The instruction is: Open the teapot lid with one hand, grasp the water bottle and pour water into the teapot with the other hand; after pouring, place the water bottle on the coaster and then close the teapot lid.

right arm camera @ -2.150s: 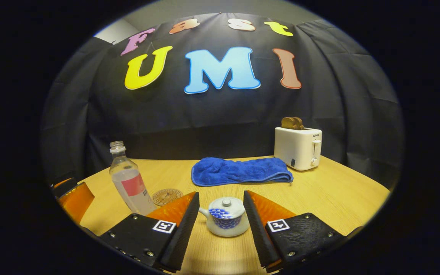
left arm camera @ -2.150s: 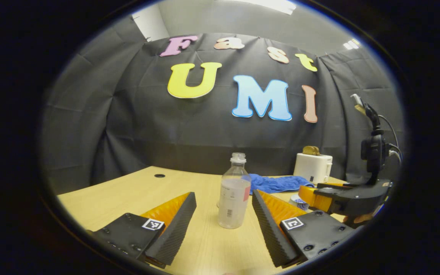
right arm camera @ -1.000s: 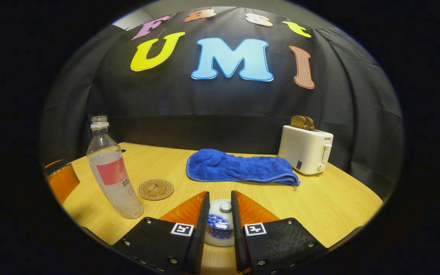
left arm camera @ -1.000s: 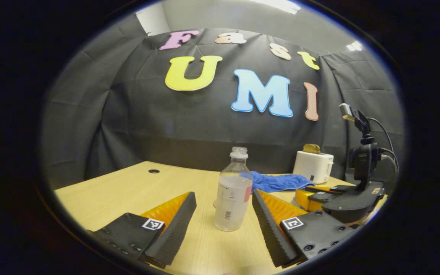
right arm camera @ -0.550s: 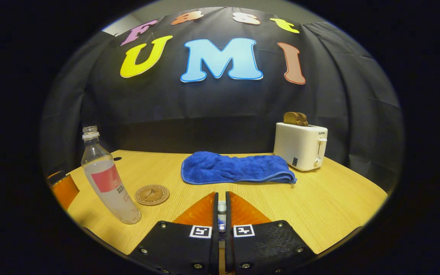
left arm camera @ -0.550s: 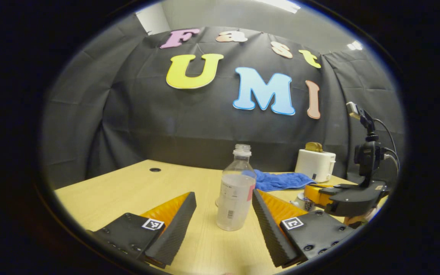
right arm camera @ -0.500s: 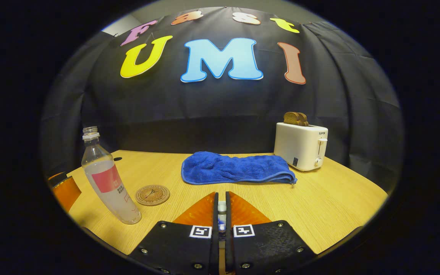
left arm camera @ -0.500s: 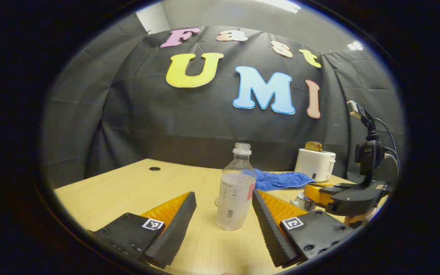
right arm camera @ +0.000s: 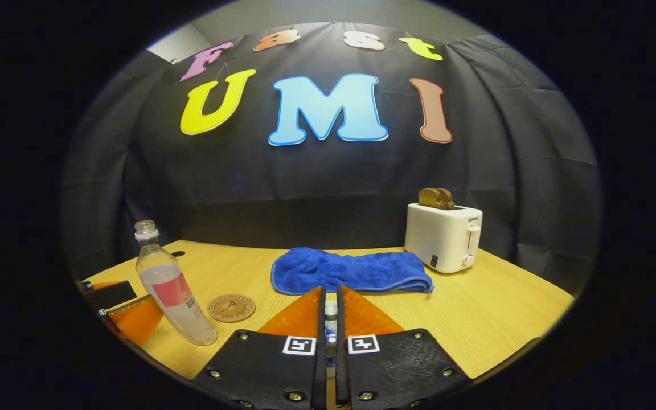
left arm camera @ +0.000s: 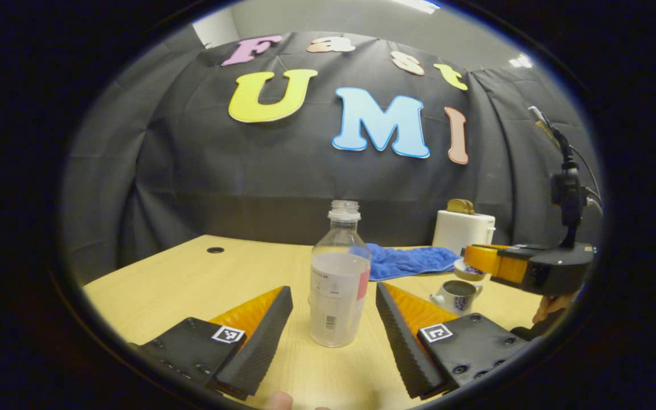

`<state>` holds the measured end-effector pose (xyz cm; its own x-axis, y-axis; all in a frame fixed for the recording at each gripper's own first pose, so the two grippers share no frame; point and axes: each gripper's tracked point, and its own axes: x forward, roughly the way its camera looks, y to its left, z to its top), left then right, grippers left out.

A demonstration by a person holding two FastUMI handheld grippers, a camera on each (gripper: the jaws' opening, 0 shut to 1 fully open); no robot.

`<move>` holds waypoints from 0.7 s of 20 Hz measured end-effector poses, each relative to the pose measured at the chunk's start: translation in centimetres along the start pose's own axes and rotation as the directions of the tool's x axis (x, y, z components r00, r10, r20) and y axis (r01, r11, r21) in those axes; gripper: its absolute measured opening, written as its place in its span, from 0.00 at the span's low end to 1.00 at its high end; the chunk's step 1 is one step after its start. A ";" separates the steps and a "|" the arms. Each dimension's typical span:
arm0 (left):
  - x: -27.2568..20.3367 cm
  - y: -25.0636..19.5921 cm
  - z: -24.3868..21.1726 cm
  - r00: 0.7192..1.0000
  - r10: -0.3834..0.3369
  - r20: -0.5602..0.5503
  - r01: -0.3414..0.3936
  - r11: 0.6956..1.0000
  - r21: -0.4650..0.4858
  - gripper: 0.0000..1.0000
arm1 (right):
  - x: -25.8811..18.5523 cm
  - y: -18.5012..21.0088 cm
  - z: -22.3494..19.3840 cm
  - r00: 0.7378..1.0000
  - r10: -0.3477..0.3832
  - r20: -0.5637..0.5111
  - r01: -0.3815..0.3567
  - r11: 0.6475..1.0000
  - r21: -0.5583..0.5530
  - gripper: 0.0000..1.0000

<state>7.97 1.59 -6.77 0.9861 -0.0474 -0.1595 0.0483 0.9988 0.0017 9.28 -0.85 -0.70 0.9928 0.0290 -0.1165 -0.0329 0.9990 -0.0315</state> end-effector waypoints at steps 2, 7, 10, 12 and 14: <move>0.9 0.0 0.0 1.000 0.001 -0.008 -0.001 1.000 0.011 1.00 | -0.1 -0.9 0.9 1.000 -0.014 0.026 0.014 1.000 -0.007 0.06; 2.4 0.3 -1.2 0.999 0.014 -0.030 -0.014 1.000 0.023 1.00 | -0.2 -3.2 1.9 0.996 -0.050 0.069 0.052 0.998 -0.021 0.06; 3.2 0.3 -1.3 0.999 0.018 -0.038 -0.017 0.999 0.031 1.00 | -0.3 -4.9 1.6 0.995 -0.071 0.071 0.072 0.997 -0.017 0.06; 3.6 0.3 -1.4 0.998 0.027 -0.050 -0.024 0.998 0.063 1.00 | -0.5 -6.3 1.3 0.994 -0.091 0.068 0.092 0.996 -0.014 0.06; 4.0 0.1 -1.5 0.998 0.030 -0.054 -0.025 0.995 0.095 1.00 | -0.7 -7.6 0.9 0.993 -0.104 0.062 0.105 0.995 0.001 0.06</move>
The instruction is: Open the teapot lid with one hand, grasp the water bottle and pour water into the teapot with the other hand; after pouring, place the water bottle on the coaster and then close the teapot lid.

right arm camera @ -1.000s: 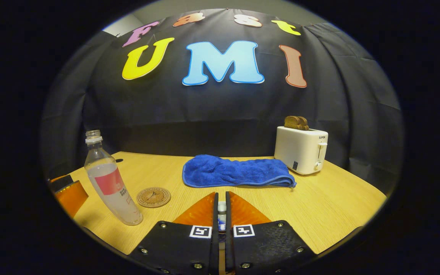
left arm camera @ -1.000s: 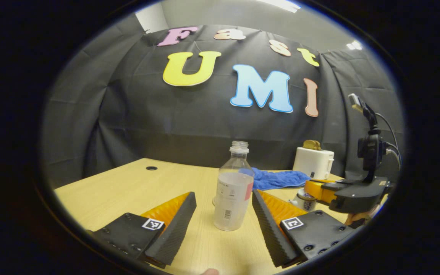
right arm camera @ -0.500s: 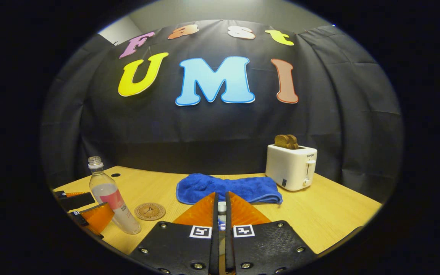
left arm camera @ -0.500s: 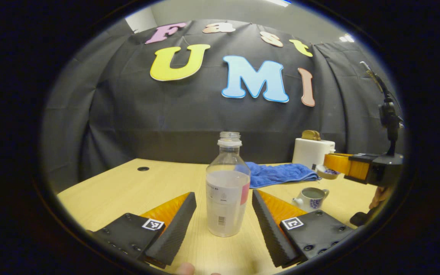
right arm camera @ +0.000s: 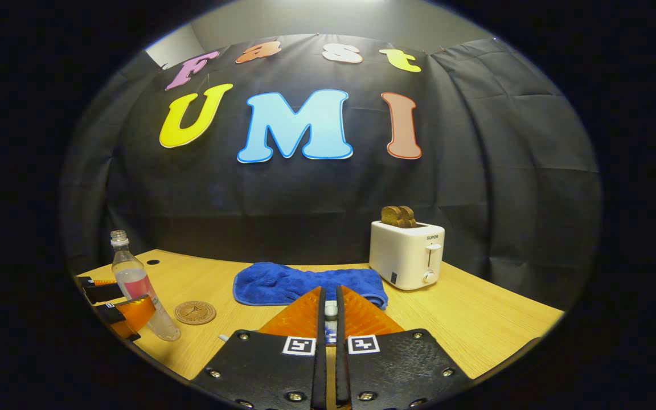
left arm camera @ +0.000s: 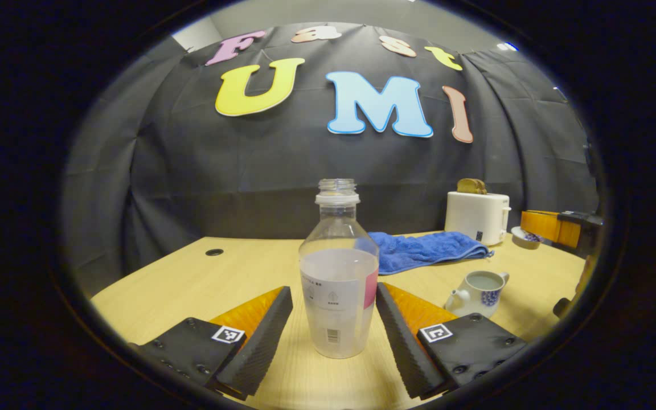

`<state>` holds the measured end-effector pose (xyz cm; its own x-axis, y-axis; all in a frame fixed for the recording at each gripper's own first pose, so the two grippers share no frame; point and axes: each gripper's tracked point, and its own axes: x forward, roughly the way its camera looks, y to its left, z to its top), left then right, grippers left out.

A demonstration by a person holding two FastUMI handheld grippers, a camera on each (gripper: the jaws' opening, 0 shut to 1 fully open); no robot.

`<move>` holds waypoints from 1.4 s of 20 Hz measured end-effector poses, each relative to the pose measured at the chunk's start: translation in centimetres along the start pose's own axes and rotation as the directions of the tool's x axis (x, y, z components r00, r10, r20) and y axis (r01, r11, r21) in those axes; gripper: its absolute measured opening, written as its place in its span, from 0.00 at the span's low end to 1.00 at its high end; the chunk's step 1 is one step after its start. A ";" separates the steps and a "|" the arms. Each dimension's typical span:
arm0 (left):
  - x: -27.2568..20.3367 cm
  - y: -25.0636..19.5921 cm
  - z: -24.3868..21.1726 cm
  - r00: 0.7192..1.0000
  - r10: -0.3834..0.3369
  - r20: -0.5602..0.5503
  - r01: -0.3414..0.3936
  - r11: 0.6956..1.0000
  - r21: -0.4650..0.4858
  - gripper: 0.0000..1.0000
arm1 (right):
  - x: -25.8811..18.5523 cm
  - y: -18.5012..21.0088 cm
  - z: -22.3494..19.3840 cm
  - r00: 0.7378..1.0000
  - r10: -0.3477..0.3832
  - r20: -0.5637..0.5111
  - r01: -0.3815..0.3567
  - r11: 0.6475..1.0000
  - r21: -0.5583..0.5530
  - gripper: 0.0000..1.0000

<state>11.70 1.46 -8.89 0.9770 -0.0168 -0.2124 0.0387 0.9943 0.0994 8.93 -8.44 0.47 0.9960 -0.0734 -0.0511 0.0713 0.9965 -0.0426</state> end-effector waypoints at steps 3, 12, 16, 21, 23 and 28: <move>0.0 -0.2 0.1 1.000 0.007 0.003 -0.008 1.000 0.026 0.89 | -0.1 -1.4 -0.7 1.000 -0.011 -0.011 0.012 1.000 0.010 0.06; -0.2 1.1 2.2 0.994 0.096 0.043 -0.105 0.939 0.328 0.87 | -1.1 -3.5 -1.0 1.000 -0.014 0.002 0.014 0.998 0.057 0.06; -0.2 0.8 3.6 0.991 0.112 0.075 -0.135 0.840 0.526 0.87 | -1.5 -4.1 -1.3 1.000 -0.011 0.001 0.010 0.997 0.078 0.06; 0.0 0.0 4.0 0.991 0.104 0.082 -0.132 0.728 0.673 0.87 | -2.2 -5.4 -1.7 1.000 -0.025 -0.003 0.025 0.996 0.083 0.06; 0.1 -0.2 4.2 0.991 0.101 0.087 -0.132 0.670 0.730 0.87 | -2.6 -5.8 -2.0 1.000 -0.027 -0.008 0.027 0.996 0.090 0.06; 0.1 -2.1 4.2 0.994 0.064 0.089 -0.109 0.547 0.830 0.87 | -3.1 -6.9 -2.6 0.999 -0.040 -0.017 0.042 0.993 0.110 0.06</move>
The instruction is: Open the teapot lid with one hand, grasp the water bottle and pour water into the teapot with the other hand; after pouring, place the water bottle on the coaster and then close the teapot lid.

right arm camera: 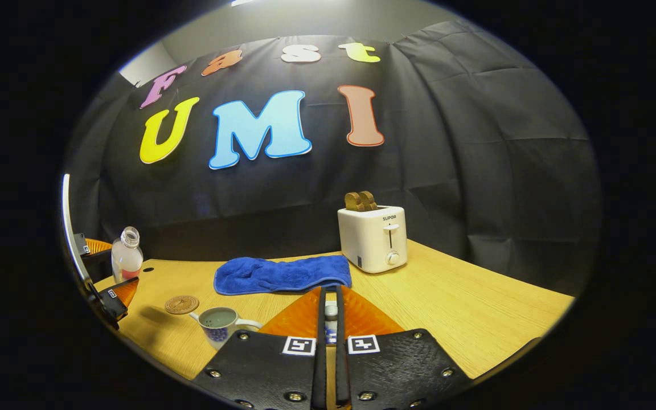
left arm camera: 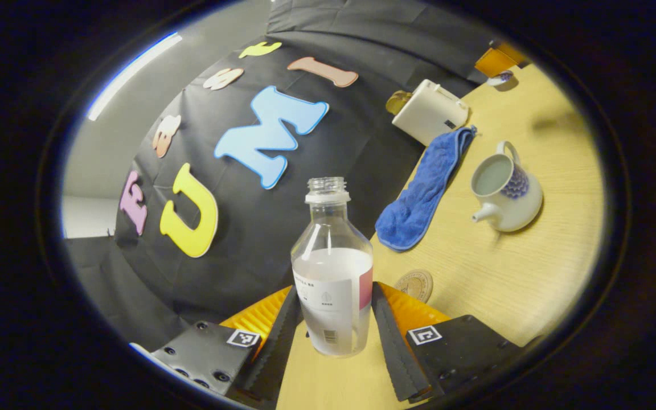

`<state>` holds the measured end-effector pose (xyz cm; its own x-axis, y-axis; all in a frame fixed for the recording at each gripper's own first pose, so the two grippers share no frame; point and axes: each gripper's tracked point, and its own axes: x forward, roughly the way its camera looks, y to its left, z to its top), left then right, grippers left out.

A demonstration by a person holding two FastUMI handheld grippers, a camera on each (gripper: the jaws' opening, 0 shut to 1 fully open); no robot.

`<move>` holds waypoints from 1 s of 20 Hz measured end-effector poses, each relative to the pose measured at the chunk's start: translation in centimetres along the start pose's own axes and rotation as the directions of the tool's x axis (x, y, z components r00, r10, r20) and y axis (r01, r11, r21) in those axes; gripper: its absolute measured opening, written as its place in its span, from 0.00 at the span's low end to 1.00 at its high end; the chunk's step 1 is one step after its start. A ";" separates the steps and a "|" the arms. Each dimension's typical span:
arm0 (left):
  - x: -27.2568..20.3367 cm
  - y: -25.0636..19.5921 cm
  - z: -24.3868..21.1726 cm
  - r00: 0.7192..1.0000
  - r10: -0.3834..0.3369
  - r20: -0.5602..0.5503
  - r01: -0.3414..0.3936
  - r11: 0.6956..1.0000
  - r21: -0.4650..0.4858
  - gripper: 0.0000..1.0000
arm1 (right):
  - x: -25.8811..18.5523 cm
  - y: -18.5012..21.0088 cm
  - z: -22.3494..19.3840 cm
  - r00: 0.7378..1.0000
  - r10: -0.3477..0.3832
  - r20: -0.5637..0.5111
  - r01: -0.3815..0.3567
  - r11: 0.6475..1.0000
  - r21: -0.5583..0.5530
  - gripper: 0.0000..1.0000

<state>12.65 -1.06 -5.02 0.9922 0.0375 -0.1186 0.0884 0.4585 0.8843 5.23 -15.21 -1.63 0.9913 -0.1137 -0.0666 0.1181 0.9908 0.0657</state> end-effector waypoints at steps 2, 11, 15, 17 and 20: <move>0.1 -0.5 0.7 1.000 -0.004 0.015 0.003 0.999 0.050 0.87 | -0.1 -0.4 -0.2 1.000 -0.005 -0.003 0.005 1.000 -0.002 0.06; 0.8 -1.7 3.0 0.998 -0.022 0.065 0.001 0.952 0.305 0.87 | 0.0 -0.4 -0.8 1.000 0.014 -0.007 -0.013 1.000 0.027 0.06; 1.5 -2.5 3.2 0.997 -0.056 0.059 0.029 0.919 0.392 0.87 | 0.1 -0.4 -1.3 1.000 0.019 -0.015 -0.018 0.999 0.035 0.06; 1.7 -2.6 3.4 0.996 -0.067 0.058 0.036 0.904 0.426 0.87 | 0.0 -0.4 -1.4 1.000 0.021 -0.020 -0.021 0.999 0.036 0.06; 1.8 -2.3 3.7 0.995 -0.078 0.066 0.036 0.870 0.492 0.87 | -0.1 -0.3 -1.4 1.000 0.023 -0.021 -0.022 0.999 0.035 0.06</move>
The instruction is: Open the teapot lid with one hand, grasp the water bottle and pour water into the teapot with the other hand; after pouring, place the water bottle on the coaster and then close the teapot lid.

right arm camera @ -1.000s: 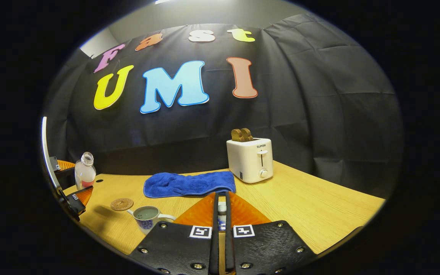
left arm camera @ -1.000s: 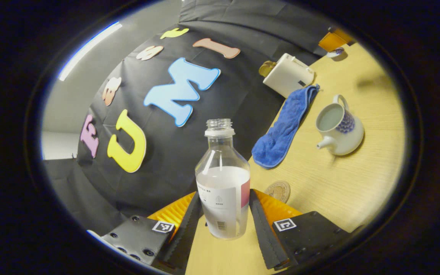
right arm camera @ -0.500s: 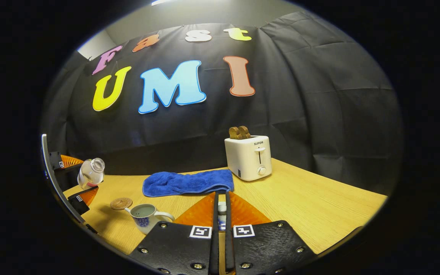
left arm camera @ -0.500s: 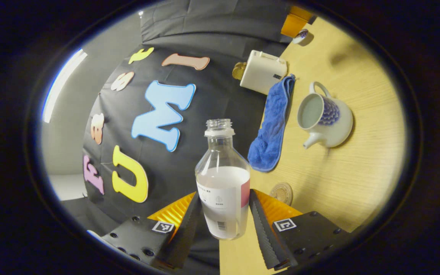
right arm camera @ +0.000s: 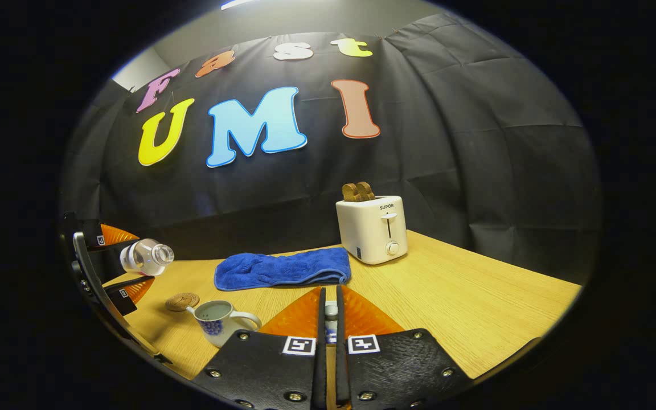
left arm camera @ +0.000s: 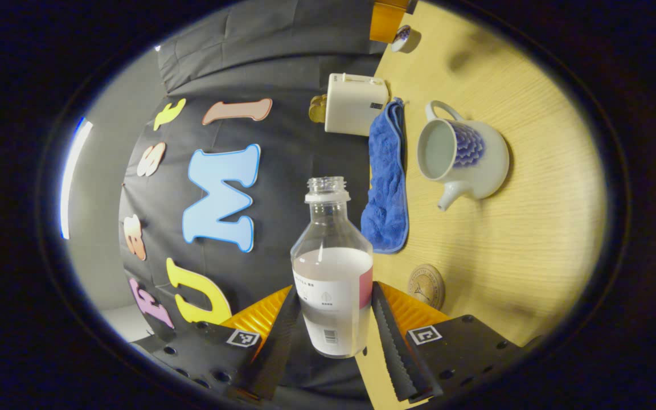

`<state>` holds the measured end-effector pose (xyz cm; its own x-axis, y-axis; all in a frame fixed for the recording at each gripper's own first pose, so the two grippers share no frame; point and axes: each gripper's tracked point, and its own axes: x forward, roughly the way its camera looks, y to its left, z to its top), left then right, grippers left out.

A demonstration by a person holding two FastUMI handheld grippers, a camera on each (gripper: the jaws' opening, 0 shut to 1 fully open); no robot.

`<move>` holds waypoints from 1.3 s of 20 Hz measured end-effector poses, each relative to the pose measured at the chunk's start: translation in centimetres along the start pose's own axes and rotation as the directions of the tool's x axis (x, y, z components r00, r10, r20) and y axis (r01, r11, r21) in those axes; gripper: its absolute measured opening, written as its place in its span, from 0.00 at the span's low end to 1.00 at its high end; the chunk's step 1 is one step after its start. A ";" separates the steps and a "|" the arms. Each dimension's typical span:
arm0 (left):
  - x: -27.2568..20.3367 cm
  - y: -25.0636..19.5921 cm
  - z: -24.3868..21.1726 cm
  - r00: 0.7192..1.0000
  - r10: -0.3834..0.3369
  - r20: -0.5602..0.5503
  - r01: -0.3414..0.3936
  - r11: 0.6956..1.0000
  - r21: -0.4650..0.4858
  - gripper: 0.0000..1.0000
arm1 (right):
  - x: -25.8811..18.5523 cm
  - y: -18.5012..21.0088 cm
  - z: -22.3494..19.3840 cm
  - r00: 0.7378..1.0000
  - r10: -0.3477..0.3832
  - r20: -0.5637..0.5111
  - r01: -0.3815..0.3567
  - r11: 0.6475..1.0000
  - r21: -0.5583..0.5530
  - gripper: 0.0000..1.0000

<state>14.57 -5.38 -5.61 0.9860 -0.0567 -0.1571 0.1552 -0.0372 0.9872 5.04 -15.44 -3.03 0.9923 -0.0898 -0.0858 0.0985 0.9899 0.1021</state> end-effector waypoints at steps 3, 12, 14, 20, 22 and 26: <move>0.2 0.1 0.3 1.000 -0.008 0.012 0.007 0.997 0.080 0.87 | -0.1 -0.1 -0.1 1.000 -0.002 -0.001 0.002 1.000 0.001 0.06; 0.7 0.5 1.0 0.999 -0.013 0.031 0.005 0.974 0.227 0.87 | -0.1 0.0 -0.2 1.000 -0.001 -0.006 0.001 1.000 0.003 0.06; 0.7 0.8 1.1 0.999 -0.008 0.036 -0.002 0.968 0.250 0.87 | -0.2 0.0 -0.3 1.000 -0.002 -0.008 0.002 1.000 -0.002 0.06; 0.6 0.9 1.4 0.999 -0.003 0.045 -0.010 0.956 0.294 0.87 | -0.2 0.2 -0.1 1.000 0.002 -0.007 -0.002 1.000 -0.012 0.06; 0.6 0.8 1.5 0.999 -0.001 0.045 -0.013 0.951 0.310 0.87 | -0.2 0.3 -0.1 1.000 0.004 -0.007 -0.005 1.000 -0.014 0.06; 0.6 0.8 1.7 0.999 -0.002 0.049 -0.014 0.944 0.329 0.87 | -0.3 0.1 -0.1 1.000 0.000 -0.006 0.000 1.000 -0.012 0.06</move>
<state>15.15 -7.11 -4.92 0.9814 -0.1053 -0.1607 0.1126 -0.3623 0.9252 4.77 -15.30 -3.07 0.9918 -0.0890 -0.0913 0.0973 0.9911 0.0907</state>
